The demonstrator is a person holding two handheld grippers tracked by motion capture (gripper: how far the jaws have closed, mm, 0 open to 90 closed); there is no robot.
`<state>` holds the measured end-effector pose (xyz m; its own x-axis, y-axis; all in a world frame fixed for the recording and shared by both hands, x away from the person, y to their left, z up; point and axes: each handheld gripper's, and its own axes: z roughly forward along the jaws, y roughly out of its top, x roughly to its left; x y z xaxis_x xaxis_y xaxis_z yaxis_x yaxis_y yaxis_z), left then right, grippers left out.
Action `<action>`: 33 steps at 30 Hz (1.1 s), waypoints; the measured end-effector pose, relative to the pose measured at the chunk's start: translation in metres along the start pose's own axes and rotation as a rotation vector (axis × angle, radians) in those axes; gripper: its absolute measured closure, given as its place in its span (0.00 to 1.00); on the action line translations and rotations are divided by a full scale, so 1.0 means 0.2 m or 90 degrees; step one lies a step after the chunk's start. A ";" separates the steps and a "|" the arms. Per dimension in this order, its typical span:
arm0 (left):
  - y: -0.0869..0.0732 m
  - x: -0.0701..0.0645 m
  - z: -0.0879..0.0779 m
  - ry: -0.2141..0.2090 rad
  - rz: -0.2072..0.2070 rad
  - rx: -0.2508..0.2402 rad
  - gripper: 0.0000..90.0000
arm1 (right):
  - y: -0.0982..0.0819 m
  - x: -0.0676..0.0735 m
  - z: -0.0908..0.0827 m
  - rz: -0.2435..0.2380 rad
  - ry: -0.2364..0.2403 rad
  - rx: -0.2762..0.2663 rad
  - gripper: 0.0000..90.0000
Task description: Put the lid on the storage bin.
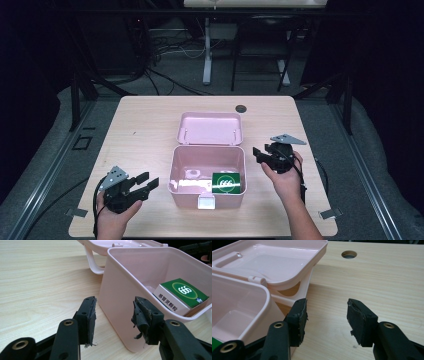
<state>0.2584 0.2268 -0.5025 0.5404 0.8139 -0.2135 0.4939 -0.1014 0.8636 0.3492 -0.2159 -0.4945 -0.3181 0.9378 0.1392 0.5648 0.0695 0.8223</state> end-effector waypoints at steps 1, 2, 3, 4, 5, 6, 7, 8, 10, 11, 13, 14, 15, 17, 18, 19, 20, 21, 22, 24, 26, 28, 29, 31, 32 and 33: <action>0.00 0.00 0.00 0.000 0.001 0.000 0.58 | 0.00 0.00 0.00 0.000 0.000 0.000 0.56; 0.00 0.00 0.00 0.000 0.002 -0.001 0.58 | 0.00 0.00 0.01 -0.001 0.004 0.004 0.56; 0.01 0.00 -0.01 -0.001 0.002 -0.002 0.58 | 0.00 0.00 0.01 -0.001 0.004 0.004 0.56; 0.01 0.00 -0.01 -0.001 0.001 -0.004 0.58 | 0.01 0.01 0.01 -0.004 0.002 0.008 0.56; 0.01 0.00 0.00 -0.002 0.000 -0.005 0.58 | 0.02 0.01 0.01 -0.003 0.001 0.008 0.56; 0.01 0.00 0.00 -0.003 -0.002 -0.002 0.58 | 0.02 0.01 0.02 -0.003 0.003 0.008 0.56; 0.02 0.00 0.00 -0.005 0.001 0.000 0.58 | 0.02 0.02 0.02 -0.001 0.005 0.011 0.56; 0.02 -0.01 0.00 -0.006 0.006 -0.001 0.58 | 0.04 0.03 0.03 -0.014 0.006 0.021 0.56; 0.02 -0.02 0.01 -0.008 0.007 -0.002 0.59 | 0.06 0.04 0.03 -0.022 0.006 0.029 0.56; 0.03 -0.02 0.01 -0.011 0.008 -0.001 0.59 | 0.06 0.04 0.03 -0.022 0.006 0.029 0.56; 0.03 -0.03 0.01 -0.014 0.013 0.001 0.59 | 0.08 0.04 0.03 -0.020 0.016 0.030 0.57; 0.04 -0.04 0.01 -0.017 0.014 -0.003 0.59 | 0.10 0.03 0.02 -0.014 0.021 0.032 0.57; 0.04 -0.04 0.01 -0.017 0.015 -0.002 0.59 | 0.11 0.03 0.02 -0.010 0.024 0.033 0.57; 0.05 -0.05 0.01 -0.021 0.018 -0.001 0.59 | 0.13 0.02 0.03 0.001 0.031 0.033 0.57; 0.05 -0.05 0.02 -0.024 0.018 0.000 0.59 | 0.14 0.02 0.03 0.005 0.032 0.037 0.57; 0.06 -0.05 0.02 -0.024 0.018 0.000 0.59 | 0.15 0.01 0.03 0.011 0.035 0.037 0.57; 0.07 -0.06 0.02 -0.029 0.020 -0.001 0.59 | 0.17 0.00 0.03 0.014 0.035 0.043 0.57; 0.07 -0.06 0.02 -0.029 0.020 -0.001 0.59 | 0.17 0.00 0.03 0.014 0.035 0.043 0.57; 0.08 -0.07 0.02 -0.030 0.023 -0.001 0.59 | 0.19 0.00 0.04 0.022 0.039 0.047 0.58; 0.09 -0.07 0.02 -0.034 0.030 0.004 0.60 | 0.21 -0.01 0.04 0.024 0.039 0.051 0.58; 0.10 -0.09 0.03 -0.038 0.033 0.003 0.60 | 0.24 -0.02 0.05 0.023 0.037 0.055 0.58; 0.10 -0.09 0.04 -0.041 0.034 0.000 0.60 | 0.26 -0.02 0.05 0.025 0.039 0.057 0.58; 0.11 -0.10 0.04 -0.045 0.036 0.003 0.60 | 0.26 -0.02 0.05 0.025 0.039 0.057 0.58; 0.12 -0.11 0.04 -0.048 0.039 0.003 0.62 | 0.28 -0.01 0.06 0.022 0.036 0.059 0.58; 0.12 -0.12 0.05 -0.048 0.042 0.004 0.62 | 0.28 -0.01 0.06 0.019 0.035 0.060 0.58; 0.13 -0.12 0.05 -0.053 0.042 0.002 0.62 | 0.30 0.00 0.07 0.016 0.033 0.059 0.58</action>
<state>0.2650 0.1984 -0.4805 0.6261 0.7553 -0.1936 0.4572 -0.1545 0.8758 0.3931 -0.2078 -0.4532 -0.3406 0.9208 0.1902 0.6406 0.0792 0.7638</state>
